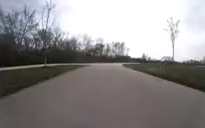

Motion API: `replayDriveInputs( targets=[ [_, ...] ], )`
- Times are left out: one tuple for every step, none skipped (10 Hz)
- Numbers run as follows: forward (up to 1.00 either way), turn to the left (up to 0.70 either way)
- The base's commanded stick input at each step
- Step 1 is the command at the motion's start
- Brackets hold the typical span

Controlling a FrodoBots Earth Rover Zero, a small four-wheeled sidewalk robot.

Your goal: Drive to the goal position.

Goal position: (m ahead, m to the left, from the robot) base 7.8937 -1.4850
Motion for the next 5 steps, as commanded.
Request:
replayDriveInputs(
  targets=[
    [1.00, -0.07],
    [1.00, -0.06],
    [1.00, -0.03],
    [1.00, 0.00],
    [1.00, 0.00]
  ],
)
